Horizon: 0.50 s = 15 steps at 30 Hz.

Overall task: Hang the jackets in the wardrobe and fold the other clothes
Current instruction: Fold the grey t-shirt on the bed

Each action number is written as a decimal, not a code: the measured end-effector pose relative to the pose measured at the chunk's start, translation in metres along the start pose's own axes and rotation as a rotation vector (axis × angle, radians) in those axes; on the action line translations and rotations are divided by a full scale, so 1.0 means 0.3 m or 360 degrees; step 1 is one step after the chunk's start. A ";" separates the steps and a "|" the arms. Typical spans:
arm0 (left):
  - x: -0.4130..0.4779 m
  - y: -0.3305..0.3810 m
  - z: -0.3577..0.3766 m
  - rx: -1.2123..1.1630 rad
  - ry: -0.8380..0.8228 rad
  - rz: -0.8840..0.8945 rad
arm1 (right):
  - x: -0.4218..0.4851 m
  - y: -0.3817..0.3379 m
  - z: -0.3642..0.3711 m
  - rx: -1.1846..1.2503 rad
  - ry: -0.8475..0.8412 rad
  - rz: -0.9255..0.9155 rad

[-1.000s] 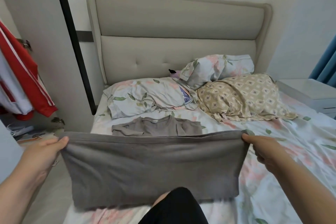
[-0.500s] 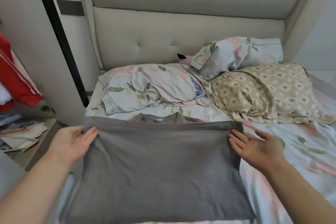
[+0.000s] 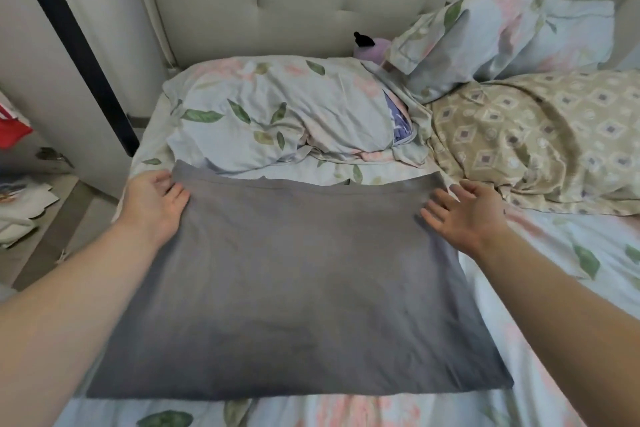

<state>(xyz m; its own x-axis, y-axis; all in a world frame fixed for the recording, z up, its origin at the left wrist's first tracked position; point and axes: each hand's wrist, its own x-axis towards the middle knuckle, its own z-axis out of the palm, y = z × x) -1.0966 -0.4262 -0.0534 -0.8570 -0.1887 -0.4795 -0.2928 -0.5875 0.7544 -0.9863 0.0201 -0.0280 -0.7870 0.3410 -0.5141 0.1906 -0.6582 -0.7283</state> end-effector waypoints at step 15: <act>-0.430 -0.224 -0.639 0.1656 0.0100 0.0262 | -0.594 0.348 -0.457 -0.1513 0.0608 -0.0241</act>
<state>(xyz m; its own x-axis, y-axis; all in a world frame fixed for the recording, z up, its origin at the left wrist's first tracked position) -0.8851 -0.5133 -0.1282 -0.9044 -0.2629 -0.3360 -0.4198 0.4079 0.8108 -0.7457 -0.0172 -0.0746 -0.6341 0.6756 -0.3761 0.6205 0.1545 -0.7688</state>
